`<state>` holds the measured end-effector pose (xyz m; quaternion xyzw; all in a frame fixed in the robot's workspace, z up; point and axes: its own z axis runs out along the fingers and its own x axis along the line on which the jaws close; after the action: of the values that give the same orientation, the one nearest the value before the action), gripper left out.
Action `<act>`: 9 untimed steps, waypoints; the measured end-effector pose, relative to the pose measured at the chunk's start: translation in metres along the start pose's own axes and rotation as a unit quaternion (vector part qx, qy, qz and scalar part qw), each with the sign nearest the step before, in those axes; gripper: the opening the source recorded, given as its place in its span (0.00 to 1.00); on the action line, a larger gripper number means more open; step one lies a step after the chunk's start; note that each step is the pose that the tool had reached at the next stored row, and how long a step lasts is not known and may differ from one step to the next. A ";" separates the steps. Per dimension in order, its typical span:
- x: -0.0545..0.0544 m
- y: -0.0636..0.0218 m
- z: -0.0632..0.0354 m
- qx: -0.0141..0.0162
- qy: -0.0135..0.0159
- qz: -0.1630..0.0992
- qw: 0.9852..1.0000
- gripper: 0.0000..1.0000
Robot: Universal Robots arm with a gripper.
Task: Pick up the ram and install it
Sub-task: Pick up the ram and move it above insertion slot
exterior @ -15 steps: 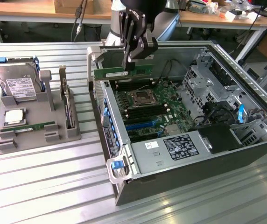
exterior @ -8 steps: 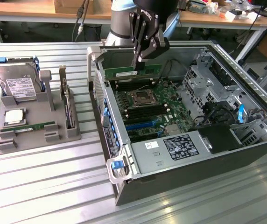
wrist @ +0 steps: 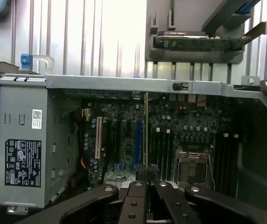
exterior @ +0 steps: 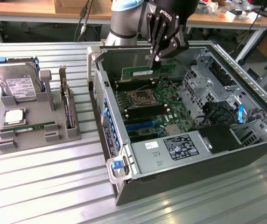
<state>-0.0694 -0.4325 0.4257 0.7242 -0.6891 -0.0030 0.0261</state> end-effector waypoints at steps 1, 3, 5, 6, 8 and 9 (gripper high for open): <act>0.000 -0.0016 -0.0001 0.000 0.000 0.000 1.000 0.12; 0.000 -0.0083 -0.0003 0.000 0.001 0.000 1.000 0.12; 0.001 -0.0131 -0.0005 0.000 0.001 0.000 1.000 0.12; 0.001 -0.0167 -0.0007 0.000 0.001 0.000 1.000 0.12; 0.001 -0.0237 -0.0010 0.000 0.002 0.000 1.000 0.12; 0.001 -0.0285 -0.0012 0.000 0.002 0.000 1.000 0.12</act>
<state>-0.0408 -0.4325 0.4257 0.7241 -0.6891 -0.0015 0.0279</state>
